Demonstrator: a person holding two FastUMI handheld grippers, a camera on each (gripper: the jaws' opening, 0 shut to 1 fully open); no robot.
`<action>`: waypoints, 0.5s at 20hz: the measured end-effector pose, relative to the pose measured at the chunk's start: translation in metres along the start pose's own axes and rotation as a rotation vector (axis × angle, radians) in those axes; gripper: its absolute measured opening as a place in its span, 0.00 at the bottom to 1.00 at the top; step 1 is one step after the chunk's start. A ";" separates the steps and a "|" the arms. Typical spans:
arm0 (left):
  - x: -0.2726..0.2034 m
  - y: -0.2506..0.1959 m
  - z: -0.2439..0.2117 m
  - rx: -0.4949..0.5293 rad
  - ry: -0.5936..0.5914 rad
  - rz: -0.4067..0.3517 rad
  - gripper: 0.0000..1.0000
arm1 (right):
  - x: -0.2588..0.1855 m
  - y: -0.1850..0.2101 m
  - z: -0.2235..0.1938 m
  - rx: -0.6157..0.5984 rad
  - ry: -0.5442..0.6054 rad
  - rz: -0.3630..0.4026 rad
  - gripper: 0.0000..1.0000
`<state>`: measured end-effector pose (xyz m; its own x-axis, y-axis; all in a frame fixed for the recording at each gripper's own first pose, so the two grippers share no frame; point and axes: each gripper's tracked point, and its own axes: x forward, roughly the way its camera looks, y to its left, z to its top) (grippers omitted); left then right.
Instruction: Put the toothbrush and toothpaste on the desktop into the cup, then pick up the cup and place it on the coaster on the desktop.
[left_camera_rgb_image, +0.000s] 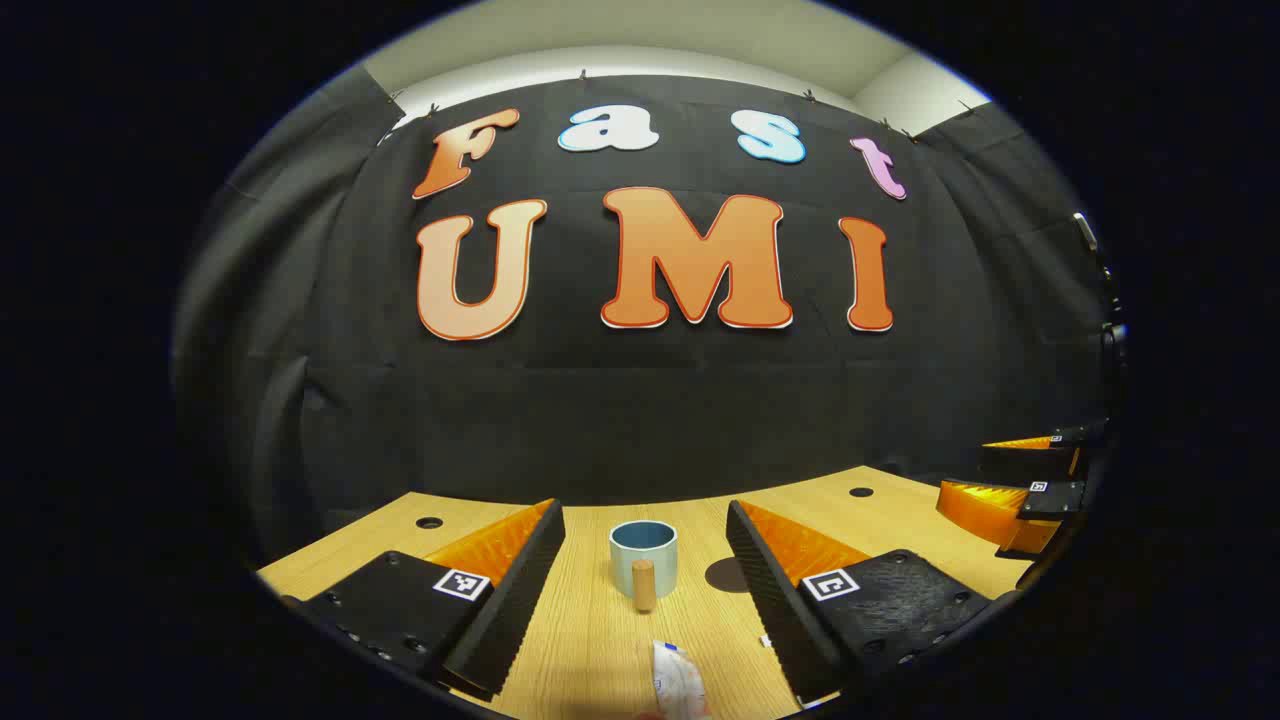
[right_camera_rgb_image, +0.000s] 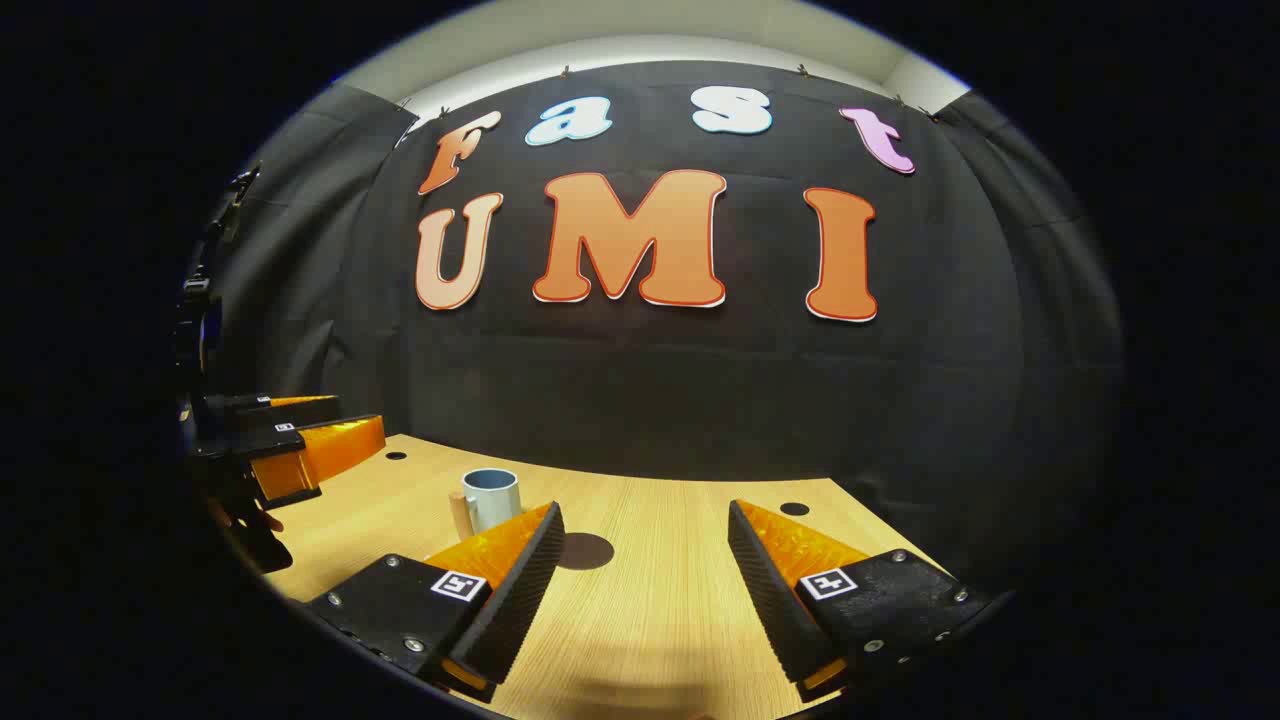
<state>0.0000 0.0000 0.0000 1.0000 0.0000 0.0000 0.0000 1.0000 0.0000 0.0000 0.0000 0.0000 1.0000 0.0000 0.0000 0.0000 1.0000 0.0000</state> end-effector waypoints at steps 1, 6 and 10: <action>0.002 -0.002 -0.002 0.003 0.006 -0.003 1.00 | 0.002 0.002 -0.001 0.001 0.008 0.008 0.98; 0.005 0.002 -0.003 0.012 0.022 0.009 0.97 | 0.010 0.013 -0.003 -0.004 0.013 0.039 0.98; 0.010 0.008 -0.011 -0.004 0.069 0.012 0.98 | 0.017 0.023 -0.008 0.010 0.045 0.055 0.98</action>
<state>0.0098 0.0080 -0.0107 0.9976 0.0116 -0.0685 -0.0119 0.9999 -0.0037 0.0165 0.0226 -0.0078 0.9975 0.0553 -0.0450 -0.0548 0.9984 0.0116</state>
